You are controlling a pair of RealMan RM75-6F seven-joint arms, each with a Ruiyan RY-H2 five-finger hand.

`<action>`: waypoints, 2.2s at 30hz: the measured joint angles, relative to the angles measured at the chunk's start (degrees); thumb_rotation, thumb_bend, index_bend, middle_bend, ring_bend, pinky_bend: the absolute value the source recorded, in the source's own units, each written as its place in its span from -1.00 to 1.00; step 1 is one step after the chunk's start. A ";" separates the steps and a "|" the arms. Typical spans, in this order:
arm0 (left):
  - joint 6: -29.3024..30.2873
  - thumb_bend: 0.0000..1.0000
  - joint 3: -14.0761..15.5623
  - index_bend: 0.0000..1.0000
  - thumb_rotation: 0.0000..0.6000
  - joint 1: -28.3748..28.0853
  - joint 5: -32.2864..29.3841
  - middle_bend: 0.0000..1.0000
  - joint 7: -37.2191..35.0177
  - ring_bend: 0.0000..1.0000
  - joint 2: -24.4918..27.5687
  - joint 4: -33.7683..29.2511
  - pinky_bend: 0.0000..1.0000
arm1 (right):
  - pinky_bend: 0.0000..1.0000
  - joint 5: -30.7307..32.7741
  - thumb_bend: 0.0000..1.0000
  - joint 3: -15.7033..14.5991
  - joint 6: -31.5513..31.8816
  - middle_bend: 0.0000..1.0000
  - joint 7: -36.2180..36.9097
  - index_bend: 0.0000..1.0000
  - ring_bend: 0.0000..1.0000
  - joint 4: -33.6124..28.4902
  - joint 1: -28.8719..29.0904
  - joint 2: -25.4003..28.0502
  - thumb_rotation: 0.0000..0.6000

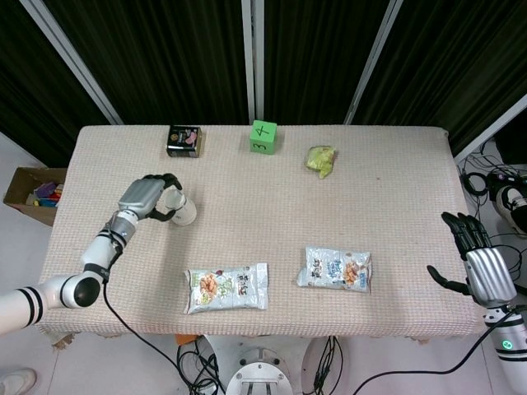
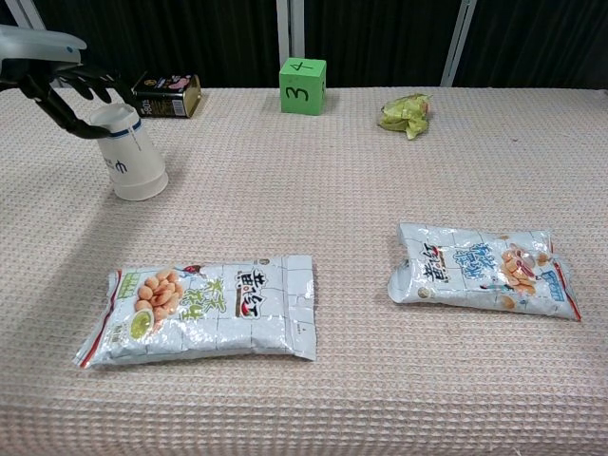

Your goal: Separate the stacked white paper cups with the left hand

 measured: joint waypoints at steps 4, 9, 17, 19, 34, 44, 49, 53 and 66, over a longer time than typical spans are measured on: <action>0.01 -0.33 0.28 -0.36 1.00 -0.23 -0.14 -0.70 -0.01 -0.69 0.11 0.07 -0.71 | -1.00 0.29 -0.62 0.02 -0.23 -0.81 0.00 -0.93 -1.00 0.00 -0.11 0.08 1.00; -0.02 -0.30 0.49 -0.32 1.00 -0.48 -0.36 -0.70 -0.09 -0.69 0.48 -0.11 -0.71 | -1.00 0.76 -0.62 0.09 -0.63 -0.81 -0.42 -0.93 -1.00 0.18 -0.18 0.02 1.00; 0.27 -0.26 0.59 -0.29 1.00 -0.77 -0.55 -0.70 0.14 -0.69 3.00 -2.34 -0.71 | -1.00 1.15 -0.62 0.10 -1.08 -0.82 -0.98 -0.93 -1.00 0.15 -0.36 -0.05 1.00; 0.54 -0.25 0.56 -0.29 1.00 -0.85 -0.56 -0.70 0.39 -0.69 4.24 -3.50 -0.71 | -1.00 1.09 -0.62 0.13 -0.90 -0.82 -0.83 -0.93 -1.00 0.23 -0.45 -0.04 1.00; 7.43 -0.24 -3.41 -0.25 1.00 -0.80 6.77 -0.68 -0.06 -0.69 10.98 -15.16 -0.71 | -0.99 0.54 -0.62 0.10 0.43 -0.82 0.21 -0.93 -1.00 1.11 -1.24 -0.12 1.00; 3.11 -0.24 -1.98 -0.25 1.00 -7.70 2.13 -0.68 5.51 -0.69 1.01 -9.16 -0.71 | -1.00 0.74 -0.62 0.01 -0.17 -0.82 0.81 -0.93 -1.00 1.73 -1.26 -0.35 1.00; 1.54 -0.24 0.74 -0.25 1.00 -10.57 -2.60 -0.68 10.06 -0.69 -1.85 -5.70 -0.71 | -1.00 0.83 -0.62 0.04 -0.03 -0.82 1.33 -0.93 -1.00 2.08 -1.41 -0.42 1.00; 1.90 -0.24 2.55 -0.25 1.00 -11.79 -6.03 -0.68 12.57 -0.69 -2.84 -4.90 -0.71 | -1.00 0.91 -0.62 0.05 -0.09 -0.82 1.78 -0.93 -1.00 2.49 -1.45 -0.66 1.00; 3.00 -0.24 4.64 -0.25 1.00 -13.20 -8.96 -0.68 14.69 -0.69 -5.71 -1.81 -0.71 | -1.00 0.94 -0.62 0.11 -0.18 -0.82 2.78 -0.93 -1.00 3.45 -1.44 -1.31 1.00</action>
